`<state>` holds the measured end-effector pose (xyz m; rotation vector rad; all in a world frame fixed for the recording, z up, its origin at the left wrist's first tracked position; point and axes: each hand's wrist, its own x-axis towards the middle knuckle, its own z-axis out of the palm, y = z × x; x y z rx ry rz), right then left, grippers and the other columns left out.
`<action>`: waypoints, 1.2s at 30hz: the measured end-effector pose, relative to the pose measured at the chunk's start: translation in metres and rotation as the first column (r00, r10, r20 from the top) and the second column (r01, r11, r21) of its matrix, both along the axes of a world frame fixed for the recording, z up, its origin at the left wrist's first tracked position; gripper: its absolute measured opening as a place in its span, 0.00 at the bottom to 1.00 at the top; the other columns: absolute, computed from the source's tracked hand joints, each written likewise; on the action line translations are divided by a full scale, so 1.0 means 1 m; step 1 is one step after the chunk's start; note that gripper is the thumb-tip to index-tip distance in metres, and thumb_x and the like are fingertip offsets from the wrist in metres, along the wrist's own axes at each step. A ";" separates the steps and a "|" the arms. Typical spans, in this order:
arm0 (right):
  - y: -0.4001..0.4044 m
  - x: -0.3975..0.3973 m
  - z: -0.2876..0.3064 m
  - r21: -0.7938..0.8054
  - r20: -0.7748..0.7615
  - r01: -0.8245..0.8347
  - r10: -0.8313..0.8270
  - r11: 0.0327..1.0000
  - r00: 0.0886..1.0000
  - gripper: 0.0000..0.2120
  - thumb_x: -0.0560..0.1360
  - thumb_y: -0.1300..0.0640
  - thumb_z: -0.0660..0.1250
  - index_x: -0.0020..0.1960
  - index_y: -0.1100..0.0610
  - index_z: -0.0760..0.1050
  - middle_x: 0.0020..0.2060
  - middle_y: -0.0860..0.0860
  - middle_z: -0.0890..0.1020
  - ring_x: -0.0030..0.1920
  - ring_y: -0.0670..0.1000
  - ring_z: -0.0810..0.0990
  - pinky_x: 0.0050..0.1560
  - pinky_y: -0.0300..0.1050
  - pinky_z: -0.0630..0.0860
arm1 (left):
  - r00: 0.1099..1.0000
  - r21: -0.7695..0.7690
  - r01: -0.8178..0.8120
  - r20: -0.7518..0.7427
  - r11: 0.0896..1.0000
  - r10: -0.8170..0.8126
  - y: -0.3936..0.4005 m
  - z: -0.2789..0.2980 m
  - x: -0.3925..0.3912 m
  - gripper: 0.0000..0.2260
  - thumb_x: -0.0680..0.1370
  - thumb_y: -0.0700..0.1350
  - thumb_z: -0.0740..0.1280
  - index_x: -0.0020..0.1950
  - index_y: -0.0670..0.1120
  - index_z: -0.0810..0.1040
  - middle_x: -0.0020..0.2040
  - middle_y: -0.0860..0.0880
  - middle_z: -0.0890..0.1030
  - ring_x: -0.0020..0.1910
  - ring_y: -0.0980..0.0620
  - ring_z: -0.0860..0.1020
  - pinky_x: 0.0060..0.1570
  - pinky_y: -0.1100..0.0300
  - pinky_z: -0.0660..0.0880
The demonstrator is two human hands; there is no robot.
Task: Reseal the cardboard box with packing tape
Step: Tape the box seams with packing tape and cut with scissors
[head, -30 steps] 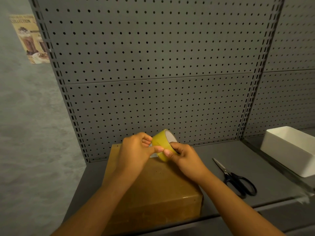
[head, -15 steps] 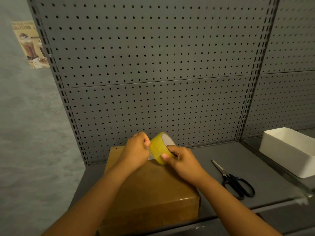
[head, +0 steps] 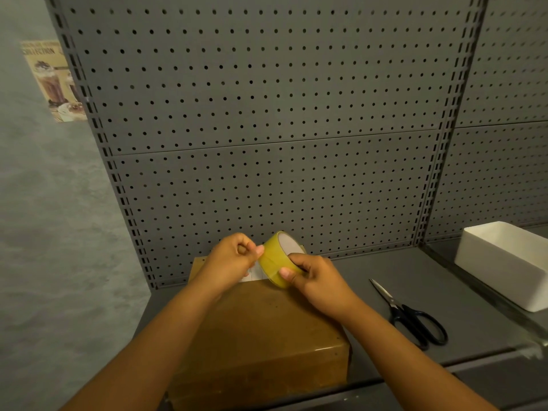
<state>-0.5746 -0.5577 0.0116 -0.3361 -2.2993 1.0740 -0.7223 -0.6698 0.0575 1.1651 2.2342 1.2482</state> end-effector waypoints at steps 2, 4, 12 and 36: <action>-0.001 -0.001 0.002 0.006 0.006 0.008 -0.008 1.000 1.000 0.13 0.78 0.53 0.64 0.39 0.59 0.74 0.30 0.50 0.72 0.31 0.43 0.69 0.34 0.39 0.67 | 0.983 0.025 -0.041 -0.176 0.999 0.045 0.001 -0.001 0.003 0.07 0.79 0.47 0.65 0.42 0.47 0.73 0.37 0.51 0.76 0.37 0.55 0.73 0.37 0.64 0.71; -0.003 -0.002 0.002 0.004 0.001 0.013 -0.013 1.000 1.000 0.13 0.78 0.54 0.64 0.38 0.58 0.73 0.29 0.47 0.71 0.31 0.42 0.68 0.34 0.37 0.66 | 0.953 0.054 -0.094 -0.285 0.994 0.106 0.002 -0.001 0.010 0.07 0.80 0.45 0.64 0.43 0.46 0.72 0.36 0.53 0.74 0.34 0.59 0.70 0.32 0.69 0.64; -0.006 -0.002 0.003 0.023 0.010 0.037 -0.037 0.999 0.999 0.13 0.78 0.53 0.64 0.39 0.60 0.74 0.31 0.54 0.73 0.31 0.44 0.68 0.34 0.41 0.66 | 0.949 0.034 -0.226 -0.219 0.974 0.228 0.007 0.003 0.017 0.05 0.80 0.45 0.63 0.50 0.46 0.78 0.46 0.50 0.81 0.42 0.56 0.75 0.31 0.68 0.63; -0.010 -0.005 0.011 0.028 0.066 0.074 -0.075 0.997 0.995 0.15 0.78 0.53 0.65 0.34 0.55 0.68 0.28 0.47 0.68 0.29 0.43 0.65 0.31 0.36 0.62 | 0.995 0.084 -0.076 -0.053 0.994 0.081 -0.001 -0.003 0.009 0.04 0.81 0.45 0.60 0.48 0.48 0.73 0.40 0.50 0.78 0.37 0.53 0.76 0.40 0.60 0.74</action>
